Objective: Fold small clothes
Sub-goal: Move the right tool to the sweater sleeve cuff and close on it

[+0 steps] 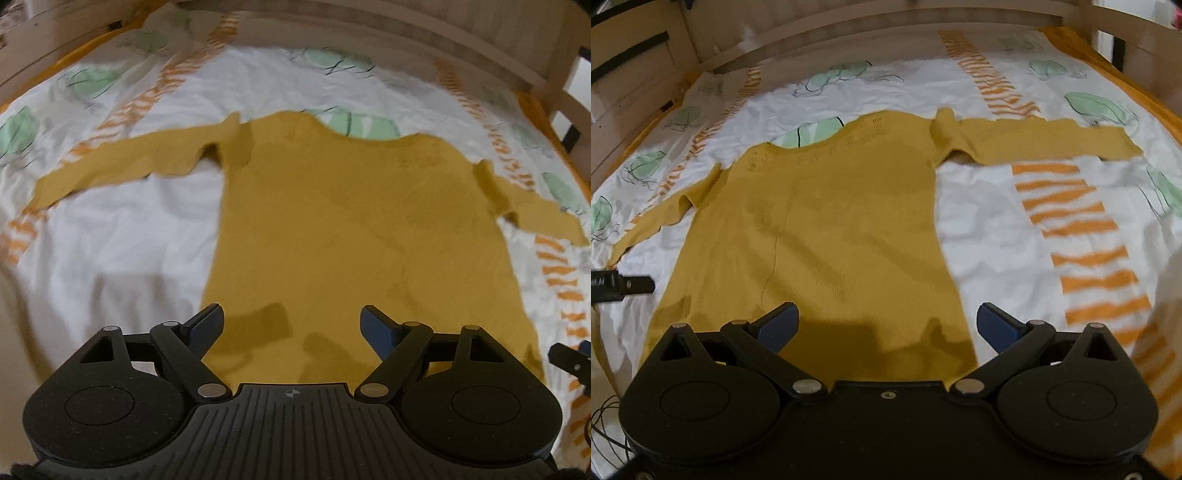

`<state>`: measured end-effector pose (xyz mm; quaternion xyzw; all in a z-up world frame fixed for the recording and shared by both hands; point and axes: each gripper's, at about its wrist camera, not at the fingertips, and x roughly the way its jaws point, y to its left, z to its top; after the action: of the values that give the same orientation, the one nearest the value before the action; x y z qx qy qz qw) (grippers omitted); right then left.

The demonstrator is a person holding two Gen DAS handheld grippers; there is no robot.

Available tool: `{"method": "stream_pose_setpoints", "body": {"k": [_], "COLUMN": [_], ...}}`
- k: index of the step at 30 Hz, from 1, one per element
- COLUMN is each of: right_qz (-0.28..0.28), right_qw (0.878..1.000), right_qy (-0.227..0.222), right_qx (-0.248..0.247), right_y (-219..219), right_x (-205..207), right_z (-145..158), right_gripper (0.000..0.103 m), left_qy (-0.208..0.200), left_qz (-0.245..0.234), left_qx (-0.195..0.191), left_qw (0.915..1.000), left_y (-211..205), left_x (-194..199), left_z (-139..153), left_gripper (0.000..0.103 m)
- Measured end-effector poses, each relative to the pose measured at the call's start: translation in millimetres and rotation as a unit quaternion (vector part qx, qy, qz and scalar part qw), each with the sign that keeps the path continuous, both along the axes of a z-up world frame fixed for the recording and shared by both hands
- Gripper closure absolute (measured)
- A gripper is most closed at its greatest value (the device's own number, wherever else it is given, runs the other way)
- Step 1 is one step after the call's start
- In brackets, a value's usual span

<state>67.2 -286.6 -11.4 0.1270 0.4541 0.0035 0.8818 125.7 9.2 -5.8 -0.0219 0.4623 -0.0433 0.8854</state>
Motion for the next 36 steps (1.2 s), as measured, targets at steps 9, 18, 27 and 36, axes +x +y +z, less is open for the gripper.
{"method": "stream_pose_setpoints", "body": {"k": [9,18,27,36], "right_qz": [-0.002,-0.057,-0.121,-0.171], "right_qw": [1.0,0.998,0.99,0.981], "right_qy": [0.017,0.015,0.02,0.024], "right_qx": [0.011,-0.002,-0.074,-0.086], "right_y": [-41.0,-113.8,-195.4,-274.3], "right_x": [63.7,116.4,157.9,204.1], "right_z": [-11.2,-30.5,-37.9,-55.8], "right_gripper": [0.001,0.001,0.001,0.001], "left_qy": [-0.016,-0.034,0.037,0.033], "left_qz": [-0.046,-0.023,0.002,0.015], "left_qx": [-0.004,0.042,0.031,0.024], "left_qw": [0.9988,0.9982,0.9989,0.999], "left_y": [-20.8,-32.9,-26.1,-29.1], "left_x": [67.2,123.5,158.3,162.5], "left_z": [-8.4,-35.5,-83.2,-92.3], "left_gripper": [0.022,0.022,0.022,0.012]}}
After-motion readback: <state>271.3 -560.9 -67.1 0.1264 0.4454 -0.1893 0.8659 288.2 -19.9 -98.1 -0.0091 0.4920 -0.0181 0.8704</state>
